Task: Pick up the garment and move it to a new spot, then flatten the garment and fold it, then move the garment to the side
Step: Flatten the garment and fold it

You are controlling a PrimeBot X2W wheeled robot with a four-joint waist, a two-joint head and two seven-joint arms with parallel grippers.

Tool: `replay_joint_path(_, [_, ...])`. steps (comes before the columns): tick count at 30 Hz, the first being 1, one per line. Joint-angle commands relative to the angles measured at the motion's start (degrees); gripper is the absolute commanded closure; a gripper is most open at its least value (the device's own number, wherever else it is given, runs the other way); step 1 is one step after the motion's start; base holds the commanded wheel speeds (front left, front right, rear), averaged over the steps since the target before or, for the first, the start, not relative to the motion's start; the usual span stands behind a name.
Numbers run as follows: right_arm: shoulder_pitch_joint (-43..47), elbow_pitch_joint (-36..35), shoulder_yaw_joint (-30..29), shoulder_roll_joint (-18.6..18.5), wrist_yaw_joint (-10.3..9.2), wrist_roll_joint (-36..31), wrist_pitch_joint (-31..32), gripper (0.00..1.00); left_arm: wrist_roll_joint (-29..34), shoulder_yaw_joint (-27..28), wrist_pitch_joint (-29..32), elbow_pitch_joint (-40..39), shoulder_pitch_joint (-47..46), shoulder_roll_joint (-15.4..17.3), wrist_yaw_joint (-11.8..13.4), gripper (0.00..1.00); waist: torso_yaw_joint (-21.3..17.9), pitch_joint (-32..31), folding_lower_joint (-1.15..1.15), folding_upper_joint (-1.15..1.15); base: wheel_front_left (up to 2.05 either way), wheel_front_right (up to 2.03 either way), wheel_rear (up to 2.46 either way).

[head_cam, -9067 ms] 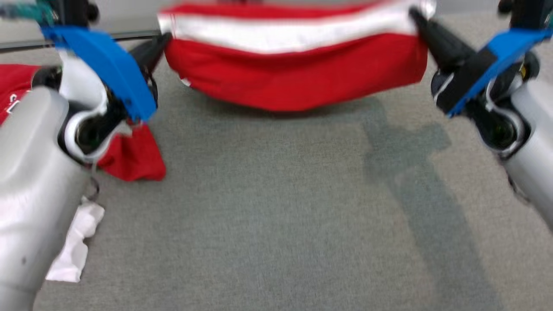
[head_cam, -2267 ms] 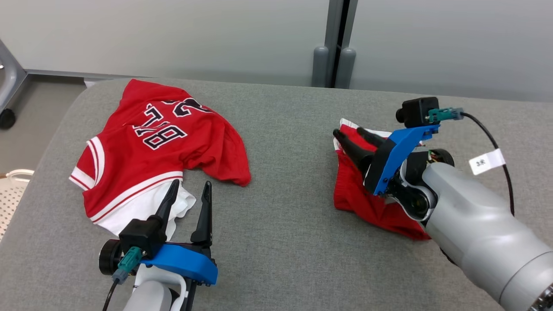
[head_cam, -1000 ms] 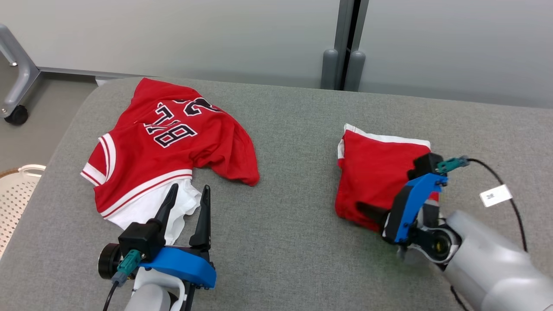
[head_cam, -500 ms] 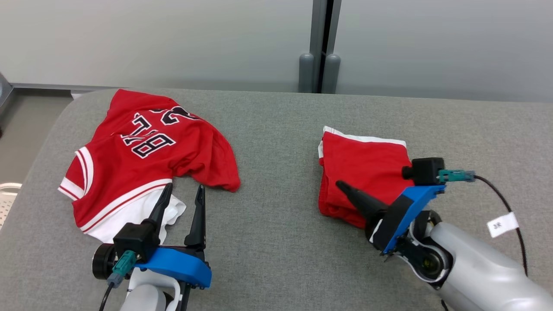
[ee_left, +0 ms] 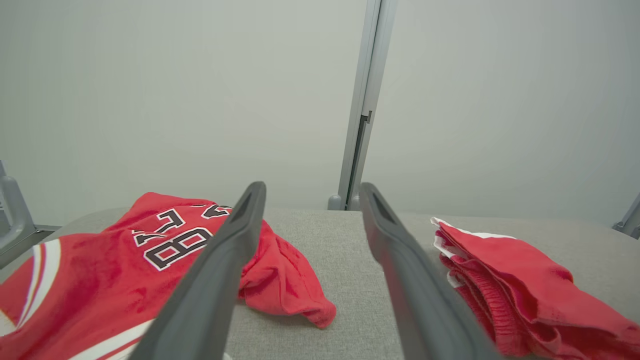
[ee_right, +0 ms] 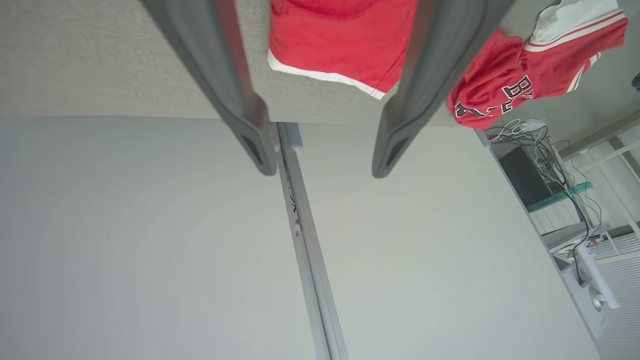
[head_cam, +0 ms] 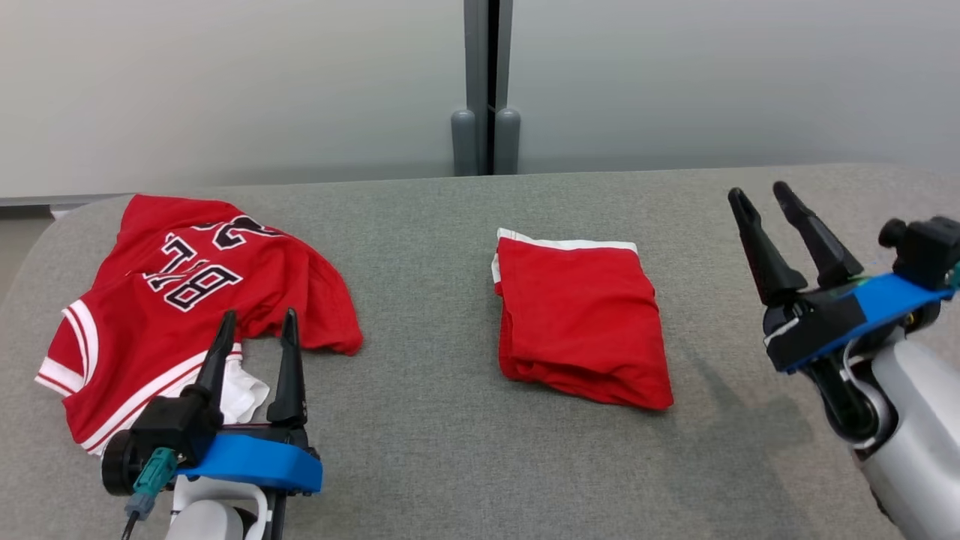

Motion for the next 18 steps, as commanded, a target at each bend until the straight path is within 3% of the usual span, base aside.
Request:
replay_joint_path(1, [4.05, -1.16, -3.32, 2.3, 0.02, -3.6, -0.15, 0.0, 0.43, 0.79, -0.15, -0.63, 0.78, 0.03, 0.11, 0.0, -0.73, -0.38, 0.0, 0.0, 0.0, 0.0, 0.0])
replay_joint_path(4, [9.62, -3.16, -11.58, 5.48, 0.02, -11.94, -0.16, 0.0, 0.5, 2.64, -0.15, -1.64, 1.73, -0.5, 0.35, 0.0, -1.4, -0.65, 0.0, 0.0, 0.0, 0.0, 0.0])
replay_joint_path(9, [17.72, -5.26, -20.04, 10.23, 0.02, -24.23, -0.18, 0.0, 0.97, 4.63, -0.15, -1.67, 2.77, -1.2, -0.43, 0.0, -1.81, -0.64, 0.0, 0.0, 0.0, 0.0, 0.0])
replay_joint_path(13, [21.82, -6.37, -24.01, 14.01, 0.02, -31.33, -0.17, 0.0, 1.87, 5.31, -0.15, -0.06, 3.18, -1.62, -0.98, 0.0, -1.9, -0.66, 0.0, 0.0, 0.0, 0.0, 0.0])
replay_joint_path(18, [23.27, -6.8, -26.03, 16.58, 0.02, -35.33, -0.18, 0.0, 3.2, 5.26, -0.15, 2.02, 2.51, -1.97, -1.4, 0.0, -1.92, -0.8, 0.0, 0.0, 0.0, 0.0, 0.0])
